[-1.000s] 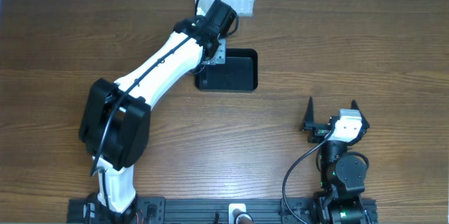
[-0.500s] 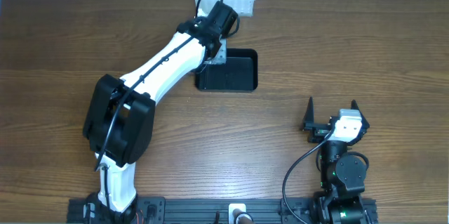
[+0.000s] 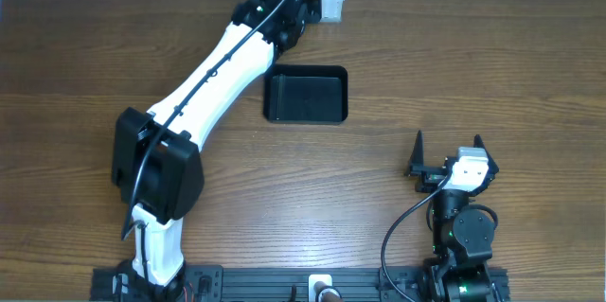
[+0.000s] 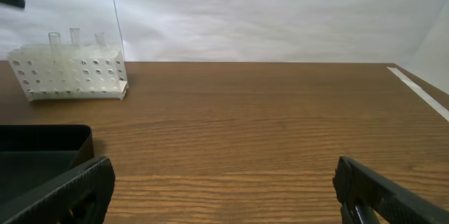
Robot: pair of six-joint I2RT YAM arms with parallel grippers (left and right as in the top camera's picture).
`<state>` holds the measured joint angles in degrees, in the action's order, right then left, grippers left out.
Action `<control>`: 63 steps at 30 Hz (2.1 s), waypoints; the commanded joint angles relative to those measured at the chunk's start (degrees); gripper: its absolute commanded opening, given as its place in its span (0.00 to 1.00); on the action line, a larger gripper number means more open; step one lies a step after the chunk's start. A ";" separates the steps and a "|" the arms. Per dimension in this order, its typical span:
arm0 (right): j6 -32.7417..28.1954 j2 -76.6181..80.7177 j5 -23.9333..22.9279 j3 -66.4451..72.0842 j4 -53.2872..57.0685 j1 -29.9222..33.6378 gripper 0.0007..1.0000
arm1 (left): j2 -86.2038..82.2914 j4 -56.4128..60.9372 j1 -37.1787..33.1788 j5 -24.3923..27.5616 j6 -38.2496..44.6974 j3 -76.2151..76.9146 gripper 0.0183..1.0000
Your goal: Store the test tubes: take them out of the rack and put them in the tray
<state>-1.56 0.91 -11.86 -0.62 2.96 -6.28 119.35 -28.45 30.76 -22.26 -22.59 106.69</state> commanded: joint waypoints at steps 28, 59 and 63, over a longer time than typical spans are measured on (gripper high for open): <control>-0.02 -0.52 0.24 0.35 0.07 0.46 0.99 | 15.23 12.48 -2.45 -0.24 5.90 4.74 0.40; -0.02 -0.52 0.24 0.35 0.07 0.46 0.99 | 9.46 14.14 -2.40 0.33 6.34 4.74 0.12; -0.02 -0.52 0.24 0.35 0.07 0.46 0.99 | 2.64 13.42 -2.25 0.35 8.33 4.74 0.12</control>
<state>-1.54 0.91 -11.86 -0.62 2.96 -6.28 131.70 -15.09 28.69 -22.28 -16.23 110.37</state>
